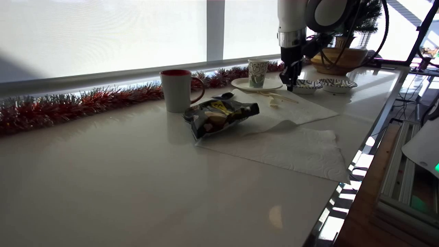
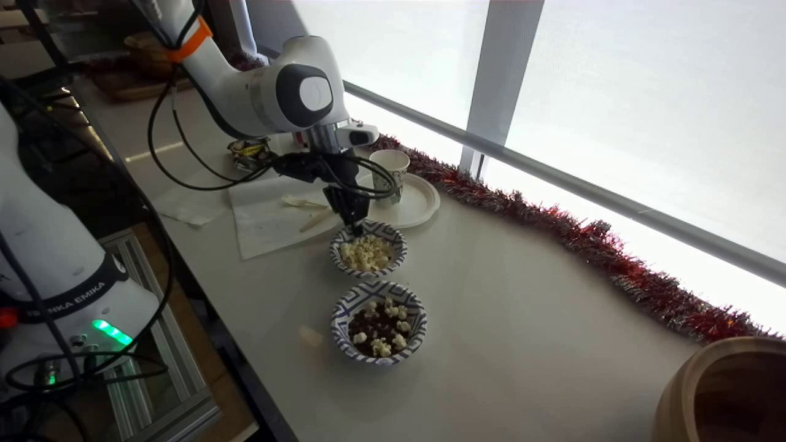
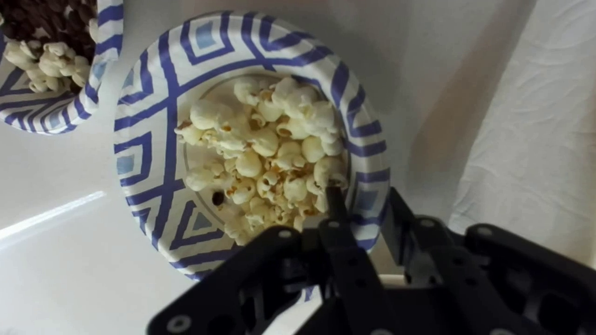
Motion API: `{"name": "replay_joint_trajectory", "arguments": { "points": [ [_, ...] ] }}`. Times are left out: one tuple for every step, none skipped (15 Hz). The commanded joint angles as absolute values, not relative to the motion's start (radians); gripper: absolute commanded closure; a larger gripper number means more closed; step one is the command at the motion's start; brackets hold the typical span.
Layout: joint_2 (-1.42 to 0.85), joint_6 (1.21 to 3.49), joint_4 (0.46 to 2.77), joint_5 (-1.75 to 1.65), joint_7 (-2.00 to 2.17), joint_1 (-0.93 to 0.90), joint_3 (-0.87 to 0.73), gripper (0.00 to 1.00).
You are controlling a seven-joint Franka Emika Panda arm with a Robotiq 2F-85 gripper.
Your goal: Put the white contents of the white plate into the paper cup
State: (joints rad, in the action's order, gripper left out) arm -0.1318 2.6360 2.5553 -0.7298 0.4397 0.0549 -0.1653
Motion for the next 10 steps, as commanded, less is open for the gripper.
{"name": "replay_joint_trajectory", "arguments": {
  "points": [
    [-0.145, 2.662, 2.555, -0.759, 0.467, 0.052, -0.171, 0.83],
    [-0.144, 2.661, 2.556, -0.757, 0.466, 0.052, -0.171, 0.89],
    [-0.138, 2.662, 2.559, -0.751, 0.463, 0.053, -0.17, 0.9],
    [-0.131, 2.662, 2.561, -0.753, 0.464, 0.052, -0.171, 0.95],
    [-0.12, 2.655, 2.564, -0.747, 0.461, 0.053, -0.17, 0.98],
    [-0.109, 2.652, 2.569, -0.736, 0.455, 0.055, -0.168, 0.95],
    [-0.095, 2.646, 2.574, -0.731, 0.452, 0.056, -0.168, 0.98],
    [-0.076, 2.634, 2.579, -0.725, 0.447, 0.058, -0.167, 0.97],
    [-0.062, 2.621, 2.584, -0.709, 0.435, 0.06, -0.164, 0.97],
    [-0.043, 2.605, 2.59, -0.7, 0.427, 0.062, -0.162, 0.97]
  ]
}}
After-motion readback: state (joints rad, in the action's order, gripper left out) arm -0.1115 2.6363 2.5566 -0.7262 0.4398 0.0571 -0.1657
